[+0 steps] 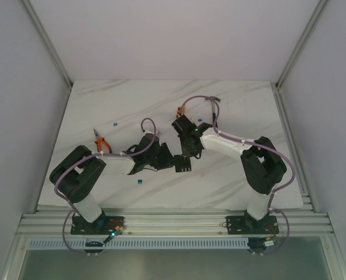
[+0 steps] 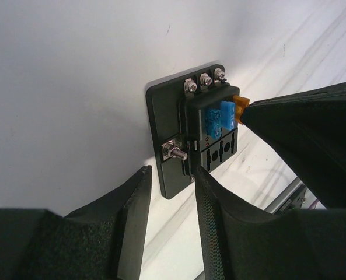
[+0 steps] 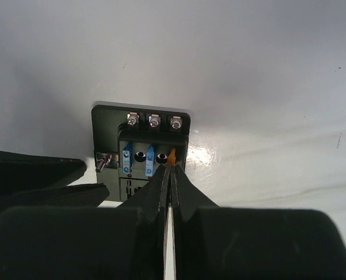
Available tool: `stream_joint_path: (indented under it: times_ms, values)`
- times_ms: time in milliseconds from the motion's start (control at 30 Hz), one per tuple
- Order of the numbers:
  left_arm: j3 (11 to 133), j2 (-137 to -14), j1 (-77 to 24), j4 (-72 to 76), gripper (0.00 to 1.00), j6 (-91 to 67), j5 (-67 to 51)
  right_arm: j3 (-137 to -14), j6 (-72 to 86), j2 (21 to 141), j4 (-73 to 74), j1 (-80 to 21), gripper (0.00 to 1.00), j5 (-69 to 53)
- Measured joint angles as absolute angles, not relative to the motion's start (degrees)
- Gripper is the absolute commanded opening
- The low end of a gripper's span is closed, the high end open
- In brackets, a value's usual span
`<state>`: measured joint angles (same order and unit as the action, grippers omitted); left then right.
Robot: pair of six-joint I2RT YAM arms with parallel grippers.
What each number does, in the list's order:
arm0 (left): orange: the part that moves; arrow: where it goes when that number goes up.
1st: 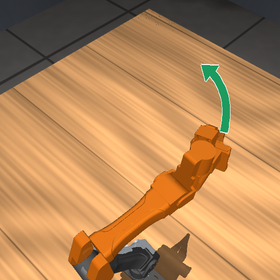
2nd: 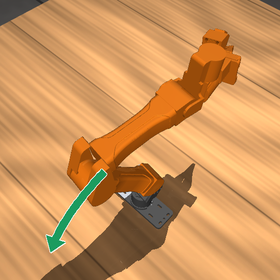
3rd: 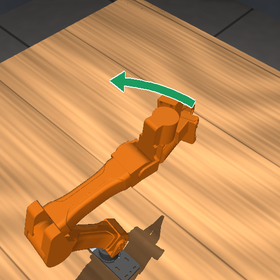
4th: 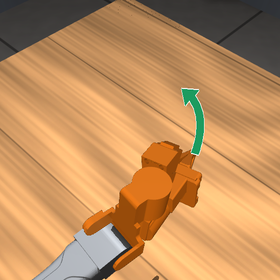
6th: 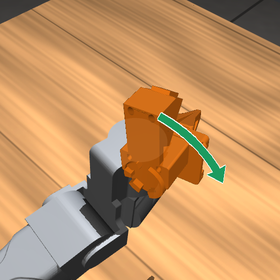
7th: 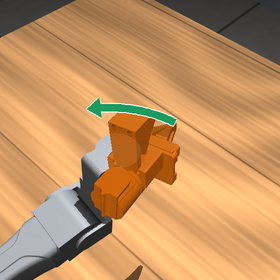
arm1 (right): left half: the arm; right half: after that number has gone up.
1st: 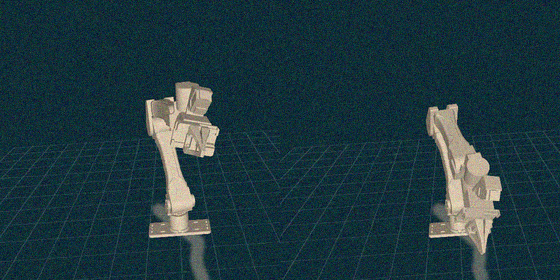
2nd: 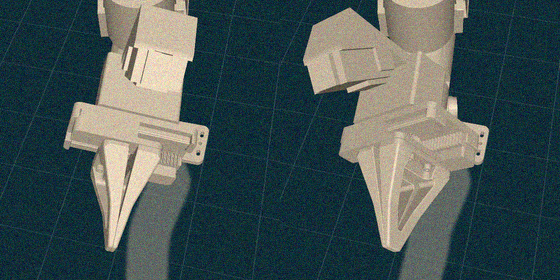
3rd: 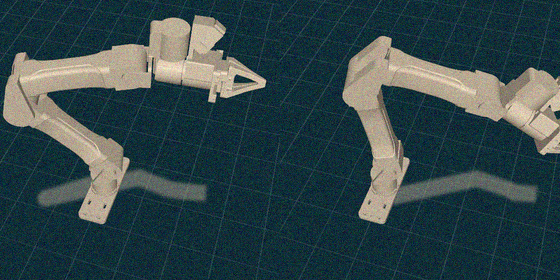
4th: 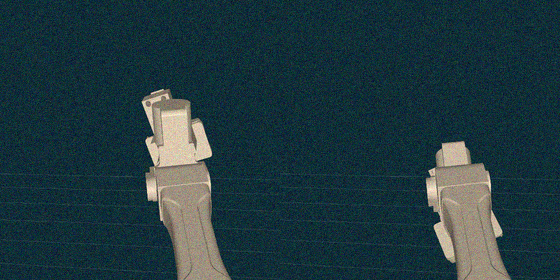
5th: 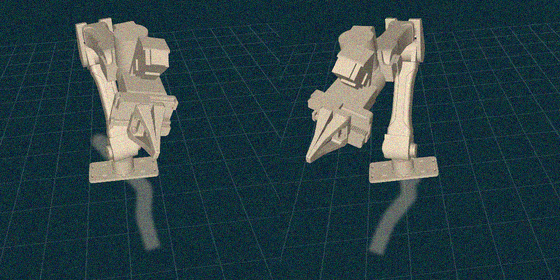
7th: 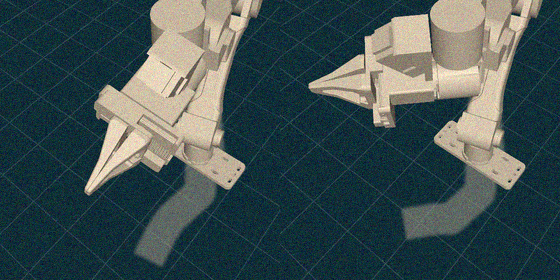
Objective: Snap on the fuse box
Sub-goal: Install the fuse at the fuse box base.
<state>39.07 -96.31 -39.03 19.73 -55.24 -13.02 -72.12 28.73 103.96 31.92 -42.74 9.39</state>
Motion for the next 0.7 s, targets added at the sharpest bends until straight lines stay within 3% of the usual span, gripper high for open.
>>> stream_joint_path:
  times_ms: [700]
  values:
    - [39.11,-97.01,-39.13,20.38,0.42,-55.42,-13.17,-74.04,27.77,107.0,33.5,-39.4,0.0,2.94]
